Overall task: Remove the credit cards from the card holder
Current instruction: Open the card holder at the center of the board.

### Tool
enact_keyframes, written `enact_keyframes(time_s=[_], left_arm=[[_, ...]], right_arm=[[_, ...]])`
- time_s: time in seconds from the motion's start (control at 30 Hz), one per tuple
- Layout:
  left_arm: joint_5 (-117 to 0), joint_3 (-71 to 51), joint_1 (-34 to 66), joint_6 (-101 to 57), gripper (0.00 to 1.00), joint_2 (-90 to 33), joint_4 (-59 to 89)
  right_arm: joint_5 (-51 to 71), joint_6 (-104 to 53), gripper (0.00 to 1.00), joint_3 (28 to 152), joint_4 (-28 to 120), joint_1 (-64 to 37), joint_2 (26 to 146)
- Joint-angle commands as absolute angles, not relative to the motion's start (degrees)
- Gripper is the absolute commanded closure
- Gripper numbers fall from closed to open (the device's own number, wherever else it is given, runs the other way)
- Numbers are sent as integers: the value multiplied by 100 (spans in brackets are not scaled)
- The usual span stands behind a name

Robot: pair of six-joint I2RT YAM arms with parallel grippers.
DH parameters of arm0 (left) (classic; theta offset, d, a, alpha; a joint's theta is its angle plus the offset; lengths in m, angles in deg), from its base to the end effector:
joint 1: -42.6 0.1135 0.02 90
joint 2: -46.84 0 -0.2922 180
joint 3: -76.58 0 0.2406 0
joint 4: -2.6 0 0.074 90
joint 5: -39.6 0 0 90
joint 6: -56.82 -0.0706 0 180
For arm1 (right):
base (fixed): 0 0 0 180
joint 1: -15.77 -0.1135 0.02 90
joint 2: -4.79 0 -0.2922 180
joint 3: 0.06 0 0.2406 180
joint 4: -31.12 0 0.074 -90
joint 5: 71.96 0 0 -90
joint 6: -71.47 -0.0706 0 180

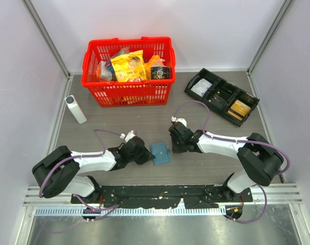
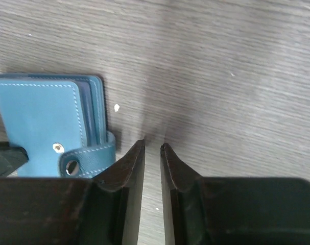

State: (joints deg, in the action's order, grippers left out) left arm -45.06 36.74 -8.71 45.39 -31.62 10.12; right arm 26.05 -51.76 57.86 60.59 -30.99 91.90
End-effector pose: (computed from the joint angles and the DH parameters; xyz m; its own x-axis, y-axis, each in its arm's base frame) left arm 0.1611 -0.1906 0.1456 -0.8115 -0.5479 -0.2031 -0.2958 0.6849 -0.6659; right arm 0.2059 0.2046 0.1651 -0.8575 -0.1198 -0.5003 -0.2413 0.9526 0.1855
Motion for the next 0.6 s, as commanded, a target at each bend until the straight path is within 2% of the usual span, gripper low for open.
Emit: enact_keyframes(time_s=[0.0, 0.03, 0.13, 0.2, 0.4, 0.57], left_arm=[[-4337, 3701, -882, 4259, 100, -3060, 1678], [-4329, 3683, -882, 4241, 100, -3007, 1686], [-4241, 3569, -882, 4110, 99, -2875, 1852], [-4171, 3473, -882, 4004, 98, -2822, 2002], [-4162, 3341, -882, 3845, 98, -2936, 2047], [-4144, 3323, -882, 3828, 98, -2928, 2038]], right_arm=[[2928, -5026, 71, 5929, 6542, -3142, 8706], [3050, -5052, 63, 5964, 6603, -3142, 8540], [3253, -5096, 50, 6069, 6745, -3142, 8249], [3114, -5079, 44, 6096, 6719, -3151, 8047], [2551, -5113, 30, 6201, 6121, -3466, 8055], [3120, -5245, 26, 6553, 6138, -3941, 8696]])
